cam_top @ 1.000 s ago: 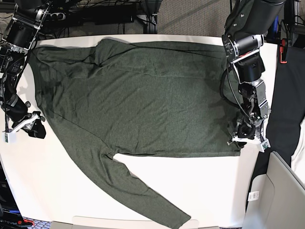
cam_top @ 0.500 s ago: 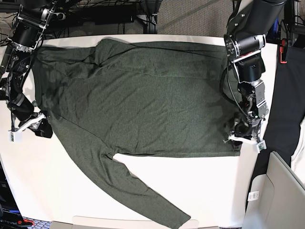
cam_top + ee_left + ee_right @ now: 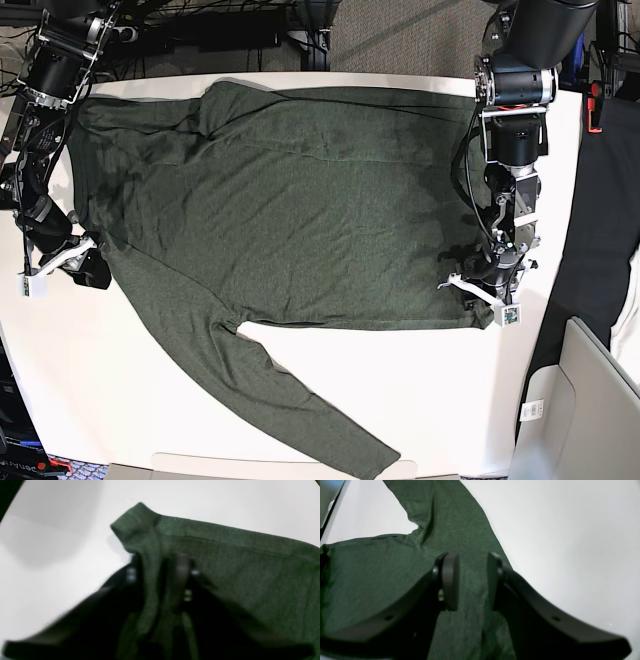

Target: Fold the T-shirt properly

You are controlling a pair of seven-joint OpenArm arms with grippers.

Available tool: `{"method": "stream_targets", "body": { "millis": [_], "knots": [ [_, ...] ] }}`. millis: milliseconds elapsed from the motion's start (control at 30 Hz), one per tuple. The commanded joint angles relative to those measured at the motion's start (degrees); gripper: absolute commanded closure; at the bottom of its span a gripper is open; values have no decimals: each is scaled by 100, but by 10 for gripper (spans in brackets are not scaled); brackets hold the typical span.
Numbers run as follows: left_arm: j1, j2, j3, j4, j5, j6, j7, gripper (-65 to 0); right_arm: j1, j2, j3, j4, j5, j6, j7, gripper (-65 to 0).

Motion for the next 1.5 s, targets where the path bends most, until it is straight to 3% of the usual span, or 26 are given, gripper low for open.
{"method": "stream_targets", "body": {
  "millis": [0, 67, 267, 500, 600, 833, 1133, 1333, 1467],
  "knots": [
    [-29, -83, -8, -14, -16, -63, 401, -66, 153, 116, 39, 106, 87, 40, 147, -195],
    [-29, -92, -8, -5, -25, -63, 401, 0, 162, 116, 39, 97, 87, 40, 156, -195],
    [252, -285, -17, 646, -34, -63, 427, -1, 215, 116, 39, 88, -36, 40, 164, -195],
    [894, -285, -17, 1885, -25, -63, 471, -1, 610, 28, 30, 79, -828, 40, 164, -197],
    [1034, -285, -17, 2123, -25, -63, 471, -1, 892, -121, -5, 71, -1329, 40, 138, -198],
    [1175, -294, -17, 2422, -25, -63, 471, -1, 1586, -314, -928, -492, -2516, 40, 173, -199],
    [1166, -294, -17, 2430, -25, -63, 471, -1, 2175, -648, -928, -1652, -4142, 31, 437, -199],
    [1166, -294, -17, 2422, -34, -63, 471, -1, 2219, -666, -946, -2030, -4573, -646, 516, -319],
    [1166, -294, -17, 2422, -34, -63, 471, -1, 2193, -666, -946, -2189, -4599, -663, 753, -319]
  ]
}}
